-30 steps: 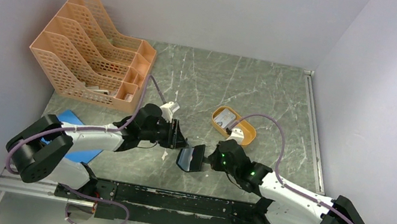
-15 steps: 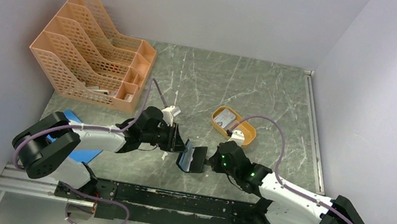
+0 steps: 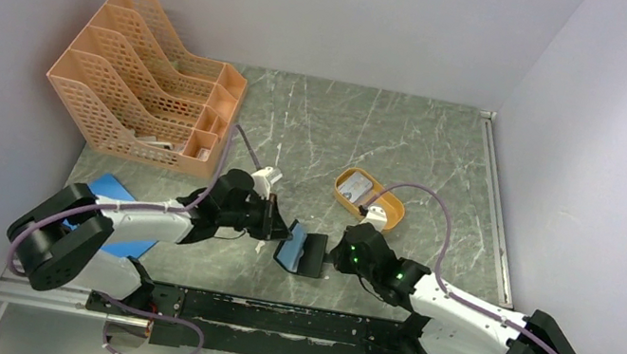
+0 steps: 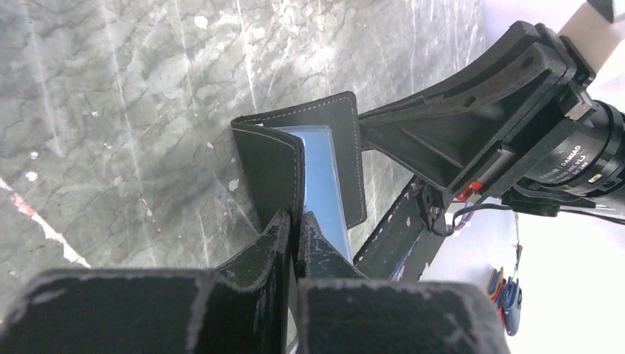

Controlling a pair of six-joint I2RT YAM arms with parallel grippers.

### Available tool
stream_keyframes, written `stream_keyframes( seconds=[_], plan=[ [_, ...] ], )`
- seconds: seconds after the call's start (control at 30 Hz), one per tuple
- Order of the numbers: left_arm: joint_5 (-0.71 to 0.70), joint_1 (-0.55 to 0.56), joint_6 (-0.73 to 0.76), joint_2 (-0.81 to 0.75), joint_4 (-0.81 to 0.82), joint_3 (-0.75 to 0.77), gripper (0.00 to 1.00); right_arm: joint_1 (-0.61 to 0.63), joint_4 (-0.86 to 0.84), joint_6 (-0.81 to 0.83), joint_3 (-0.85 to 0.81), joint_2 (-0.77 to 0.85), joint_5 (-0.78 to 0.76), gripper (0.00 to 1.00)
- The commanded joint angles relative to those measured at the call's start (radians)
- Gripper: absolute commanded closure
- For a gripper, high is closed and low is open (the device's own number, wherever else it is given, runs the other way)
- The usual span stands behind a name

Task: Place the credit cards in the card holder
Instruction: Open the card holder at the center of the board.

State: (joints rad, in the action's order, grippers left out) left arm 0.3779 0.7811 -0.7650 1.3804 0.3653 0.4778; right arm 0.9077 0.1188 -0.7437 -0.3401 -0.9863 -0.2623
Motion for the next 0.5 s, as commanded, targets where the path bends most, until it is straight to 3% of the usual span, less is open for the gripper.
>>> stream_keyframes(
  seconds=[0.0, 0.07, 0.17, 0.33, 0.47],
  plan=[
    [-0.089, 0.007, -0.011, -0.081, -0.086, 0.0, 0.95, -0.007, 0.03, -0.024, -0.022, 0.043, -0.011, 0.75],
    [-0.137, 0.007, -0.018, -0.108, -0.149, 0.006, 0.95, -0.006, 0.067, -0.03, -0.051, 0.071, -0.006, 0.58],
    [-0.187, 0.007, -0.028, -0.139, -0.233, 0.019, 0.95, -0.006, 0.109, -0.016, -0.102, 0.111, 0.02, 0.46],
    [-0.254, 0.009, -0.056, -0.156, -0.329, 0.053, 0.95, -0.002, 0.08, 0.029, -0.206, 0.105, 0.179, 0.43],
    [-0.266, 0.01, -0.094, -0.161, -0.326, 0.054, 0.95, 0.009, 0.003, -0.003, -0.253, -0.005, 0.283, 0.43]
  ],
)
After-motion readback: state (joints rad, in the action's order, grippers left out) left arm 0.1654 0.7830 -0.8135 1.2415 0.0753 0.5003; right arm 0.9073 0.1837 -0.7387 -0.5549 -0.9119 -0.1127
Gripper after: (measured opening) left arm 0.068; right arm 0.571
